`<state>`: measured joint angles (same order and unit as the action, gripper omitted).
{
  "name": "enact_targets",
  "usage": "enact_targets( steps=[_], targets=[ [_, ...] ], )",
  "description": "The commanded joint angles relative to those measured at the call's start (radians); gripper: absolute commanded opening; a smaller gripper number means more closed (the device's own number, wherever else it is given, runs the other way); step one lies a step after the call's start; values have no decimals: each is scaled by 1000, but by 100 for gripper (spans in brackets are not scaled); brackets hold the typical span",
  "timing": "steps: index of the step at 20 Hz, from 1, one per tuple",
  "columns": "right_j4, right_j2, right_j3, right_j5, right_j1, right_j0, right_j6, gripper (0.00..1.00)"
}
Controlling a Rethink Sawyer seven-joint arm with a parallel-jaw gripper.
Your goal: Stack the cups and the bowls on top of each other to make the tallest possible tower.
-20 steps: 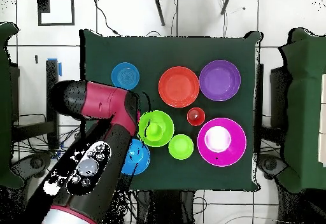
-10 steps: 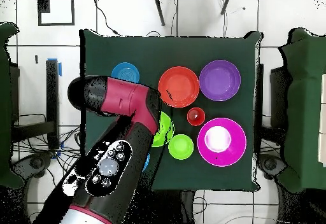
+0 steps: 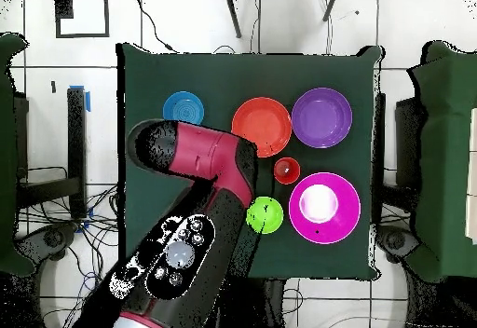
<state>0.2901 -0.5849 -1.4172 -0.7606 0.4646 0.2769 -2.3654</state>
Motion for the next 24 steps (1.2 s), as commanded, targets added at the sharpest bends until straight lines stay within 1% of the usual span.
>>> enact_targets(
  steps=[1, 6, 10, 14, 17, 24],
  targets=[
    [-101, 162, -131, 151, 8, -39, 66, 0],
    [-109, 178, -175, 227, 6, -39, 22, 0],
    [-107, 184, -183, 258, -2, -31, -11, 0],
    [-100, 197, -186, 270, -5, -33, -18, 0],
    [-97, 205, -191, 269, -3, -35, -19, 0],
    [-91, 207, -190, 217, 3, -27, -26, 0]
  ],
)
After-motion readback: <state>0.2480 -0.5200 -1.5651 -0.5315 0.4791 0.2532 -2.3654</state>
